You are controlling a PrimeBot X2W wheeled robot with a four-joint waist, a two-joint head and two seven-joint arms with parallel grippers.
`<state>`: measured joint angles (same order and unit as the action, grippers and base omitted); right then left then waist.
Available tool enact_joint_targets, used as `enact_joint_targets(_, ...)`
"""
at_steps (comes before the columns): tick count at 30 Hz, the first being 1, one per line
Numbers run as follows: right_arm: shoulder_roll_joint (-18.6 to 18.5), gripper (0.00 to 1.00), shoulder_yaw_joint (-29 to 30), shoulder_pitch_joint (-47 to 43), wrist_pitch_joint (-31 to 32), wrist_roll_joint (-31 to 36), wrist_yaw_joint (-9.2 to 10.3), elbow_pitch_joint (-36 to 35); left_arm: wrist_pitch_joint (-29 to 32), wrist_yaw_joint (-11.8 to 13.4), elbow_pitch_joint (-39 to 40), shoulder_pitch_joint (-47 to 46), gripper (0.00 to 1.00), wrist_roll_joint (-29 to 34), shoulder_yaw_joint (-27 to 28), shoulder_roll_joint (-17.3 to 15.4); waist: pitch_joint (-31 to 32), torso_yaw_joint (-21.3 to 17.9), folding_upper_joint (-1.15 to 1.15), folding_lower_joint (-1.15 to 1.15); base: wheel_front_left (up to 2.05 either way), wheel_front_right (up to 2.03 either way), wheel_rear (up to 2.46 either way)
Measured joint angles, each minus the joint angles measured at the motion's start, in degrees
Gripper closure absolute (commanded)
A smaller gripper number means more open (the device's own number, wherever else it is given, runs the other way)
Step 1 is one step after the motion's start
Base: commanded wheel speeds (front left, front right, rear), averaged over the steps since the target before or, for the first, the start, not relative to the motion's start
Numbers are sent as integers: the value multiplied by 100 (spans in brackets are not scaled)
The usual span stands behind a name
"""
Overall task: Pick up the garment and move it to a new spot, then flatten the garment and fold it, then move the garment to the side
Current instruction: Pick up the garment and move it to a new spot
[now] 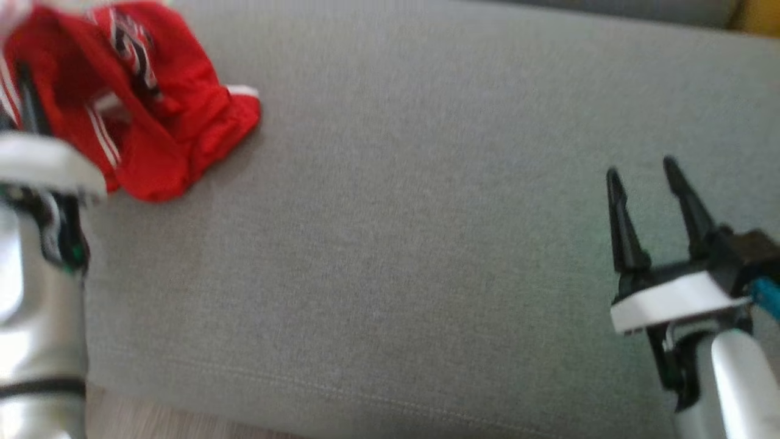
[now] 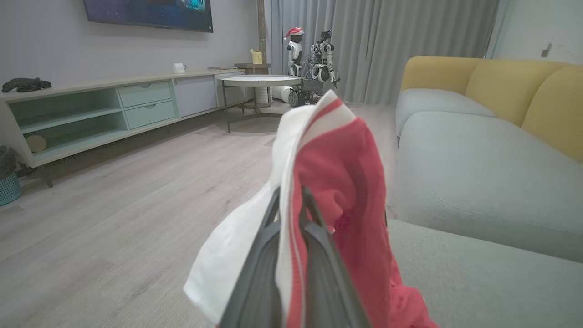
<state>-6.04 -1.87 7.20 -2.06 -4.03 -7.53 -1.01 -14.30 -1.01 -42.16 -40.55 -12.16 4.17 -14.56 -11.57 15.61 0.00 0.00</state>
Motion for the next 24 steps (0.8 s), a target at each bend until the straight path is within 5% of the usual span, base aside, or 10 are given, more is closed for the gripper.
enact_joint_targets(15,323,0,141,-958,-94,-23,0,149,682,254,3259,3169,100,51,-243,140,1217,-214,0,0,0,0,0)
enact_joint_targets(24,344,0,151,-1001,-11,-141,0,-10,1211,252,4793,3465,100,310,-748,178,1242,-630,0,0,0,0,0)
